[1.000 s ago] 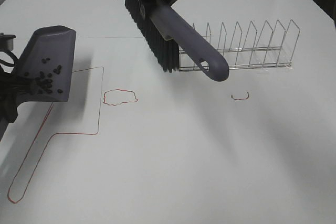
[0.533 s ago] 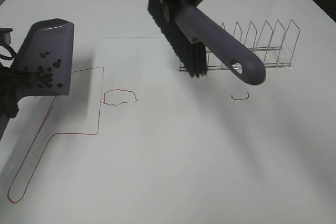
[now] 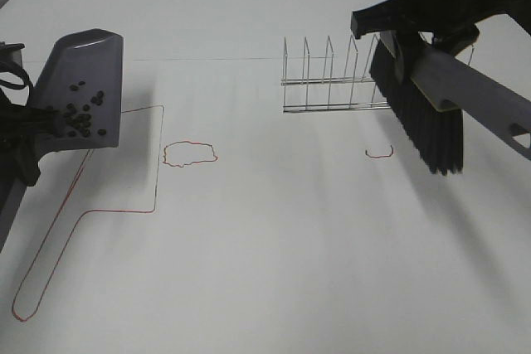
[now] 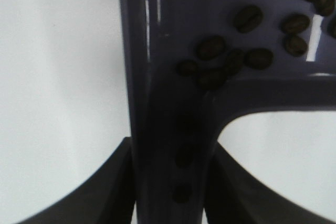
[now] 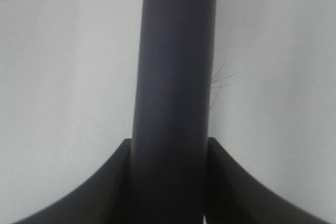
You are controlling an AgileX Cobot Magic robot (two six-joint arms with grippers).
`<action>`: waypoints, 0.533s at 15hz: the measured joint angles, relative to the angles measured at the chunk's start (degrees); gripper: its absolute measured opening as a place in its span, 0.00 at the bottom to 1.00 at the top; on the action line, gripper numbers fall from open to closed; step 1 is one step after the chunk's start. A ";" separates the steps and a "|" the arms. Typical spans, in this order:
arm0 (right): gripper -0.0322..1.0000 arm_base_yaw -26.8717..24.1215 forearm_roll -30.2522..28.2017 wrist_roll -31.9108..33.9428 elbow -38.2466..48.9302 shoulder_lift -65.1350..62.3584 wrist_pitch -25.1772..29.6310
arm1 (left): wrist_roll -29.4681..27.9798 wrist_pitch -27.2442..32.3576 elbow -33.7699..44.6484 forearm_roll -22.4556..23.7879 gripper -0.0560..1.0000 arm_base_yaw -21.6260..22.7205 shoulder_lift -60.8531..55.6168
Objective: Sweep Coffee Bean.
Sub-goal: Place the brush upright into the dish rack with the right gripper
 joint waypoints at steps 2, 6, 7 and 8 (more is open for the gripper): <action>0.37 -2.01 0.00 0.69 2.41 0.00 -0.52 | 0.17 0.00 0.00 0.00 0.37 0.00 0.00; 0.37 -2.29 -1.03 1.95 2.58 0.11 -5.44 | 0.17 0.00 0.00 -0.40 0.37 0.00 0.00; 0.37 -2.29 -1.43 2.18 2.58 1.72 -6.13 | 0.17 0.00 0.00 -0.40 0.37 0.00 0.00; 0.37 -2.29 -1.43 2.18 2.58 2.29 -6.13 | 0.17 0.00 0.00 -0.40 0.37 0.00 0.00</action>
